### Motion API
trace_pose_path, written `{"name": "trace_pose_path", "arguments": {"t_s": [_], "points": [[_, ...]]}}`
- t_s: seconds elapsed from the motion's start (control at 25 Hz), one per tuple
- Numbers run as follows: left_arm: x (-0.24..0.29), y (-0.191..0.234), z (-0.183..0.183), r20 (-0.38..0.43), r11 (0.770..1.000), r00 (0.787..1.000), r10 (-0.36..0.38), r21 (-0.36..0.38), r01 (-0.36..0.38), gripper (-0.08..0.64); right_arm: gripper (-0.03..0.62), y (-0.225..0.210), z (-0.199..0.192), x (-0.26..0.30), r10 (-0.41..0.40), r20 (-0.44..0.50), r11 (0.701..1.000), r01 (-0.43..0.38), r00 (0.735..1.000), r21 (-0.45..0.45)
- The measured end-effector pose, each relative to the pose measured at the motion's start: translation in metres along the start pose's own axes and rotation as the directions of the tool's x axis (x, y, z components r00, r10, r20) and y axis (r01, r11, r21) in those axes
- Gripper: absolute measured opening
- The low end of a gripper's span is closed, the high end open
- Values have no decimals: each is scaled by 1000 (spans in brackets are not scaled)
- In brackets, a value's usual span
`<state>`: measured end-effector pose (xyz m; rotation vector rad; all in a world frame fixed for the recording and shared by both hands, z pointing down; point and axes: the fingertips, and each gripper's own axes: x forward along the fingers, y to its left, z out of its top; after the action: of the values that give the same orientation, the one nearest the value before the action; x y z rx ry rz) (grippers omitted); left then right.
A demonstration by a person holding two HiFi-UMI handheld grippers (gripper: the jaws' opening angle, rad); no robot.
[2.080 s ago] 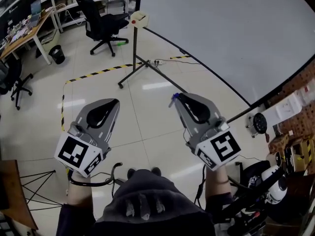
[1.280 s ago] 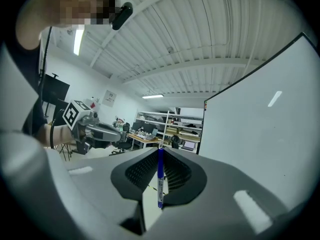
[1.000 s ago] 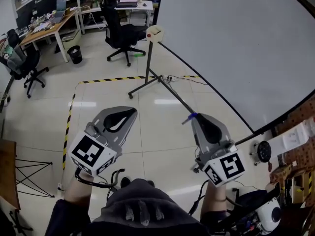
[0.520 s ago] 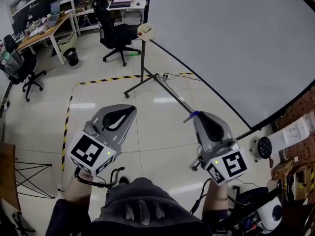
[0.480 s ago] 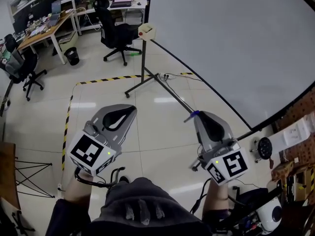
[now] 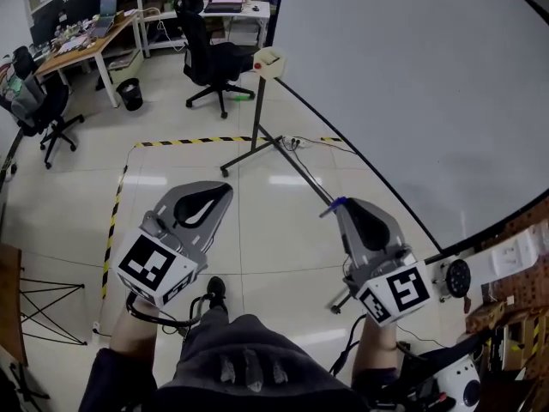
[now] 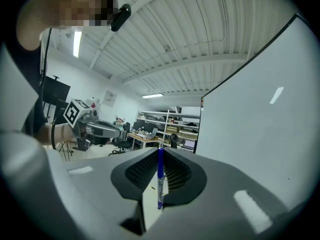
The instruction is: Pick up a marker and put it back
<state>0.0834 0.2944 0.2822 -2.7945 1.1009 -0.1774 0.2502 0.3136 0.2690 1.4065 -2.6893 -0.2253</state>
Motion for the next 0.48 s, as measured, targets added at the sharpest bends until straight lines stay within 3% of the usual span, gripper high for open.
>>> {"name": "trace_pose_path", "arguments": {"t_s": [0.48], "points": [[49,155,-21,30,999,999,-29,-26,30,6,31,-22,8,154,-39,-27,999,38,999,-37]]}}
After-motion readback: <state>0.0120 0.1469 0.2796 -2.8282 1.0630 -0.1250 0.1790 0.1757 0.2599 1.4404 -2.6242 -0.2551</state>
